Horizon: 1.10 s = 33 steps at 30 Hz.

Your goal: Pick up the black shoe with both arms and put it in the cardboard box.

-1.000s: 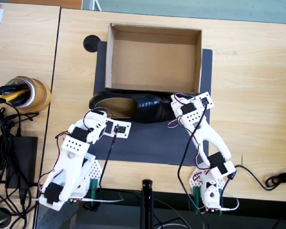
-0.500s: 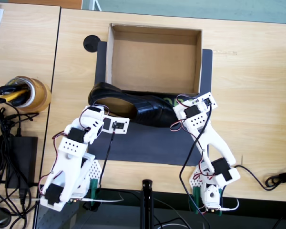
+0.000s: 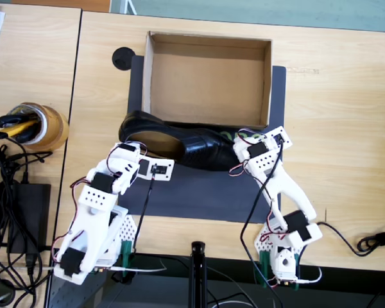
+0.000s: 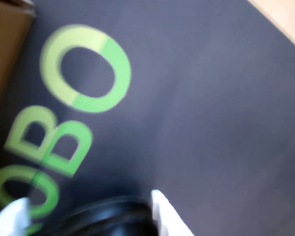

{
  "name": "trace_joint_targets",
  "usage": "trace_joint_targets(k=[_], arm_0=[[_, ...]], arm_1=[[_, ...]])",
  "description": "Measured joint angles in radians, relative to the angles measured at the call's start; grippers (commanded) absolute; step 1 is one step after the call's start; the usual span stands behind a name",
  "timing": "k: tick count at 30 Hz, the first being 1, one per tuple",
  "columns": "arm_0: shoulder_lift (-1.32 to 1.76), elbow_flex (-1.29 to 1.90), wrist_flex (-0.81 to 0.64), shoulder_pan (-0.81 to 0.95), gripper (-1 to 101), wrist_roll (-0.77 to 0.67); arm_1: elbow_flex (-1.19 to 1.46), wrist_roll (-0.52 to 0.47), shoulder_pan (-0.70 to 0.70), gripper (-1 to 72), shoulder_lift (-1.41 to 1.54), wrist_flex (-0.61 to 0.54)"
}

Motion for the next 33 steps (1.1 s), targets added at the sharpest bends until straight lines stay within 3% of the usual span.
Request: trace_joint_targets(k=[6,18,25,28,33], arm_0=[[0.008,0.058,-0.067,-0.002,0,0.012],[-0.009,0.064,-0.104,-0.023,0,0.009],[-0.020,0.064,-0.095,-0.037,0,0.009],[-0.028,0.061,-0.087,-0.038,13,0.014],[-0.034,0.074,-0.089,-0.031,0,0.014]], arm_1=[[-0.005,-0.009,-0.020,50.3,-0.041,0.008],[-0.143,-0.009,-0.078,51.2,-0.048,0.166],[-0.163,-0.025,-0.075,50.9,-0.066,0.170],[-0.172,-0.043,-0.038,50.8,-0.083,0.169],[-0.175,-0.057,-0.011,50.8,-0.084,0.163]])
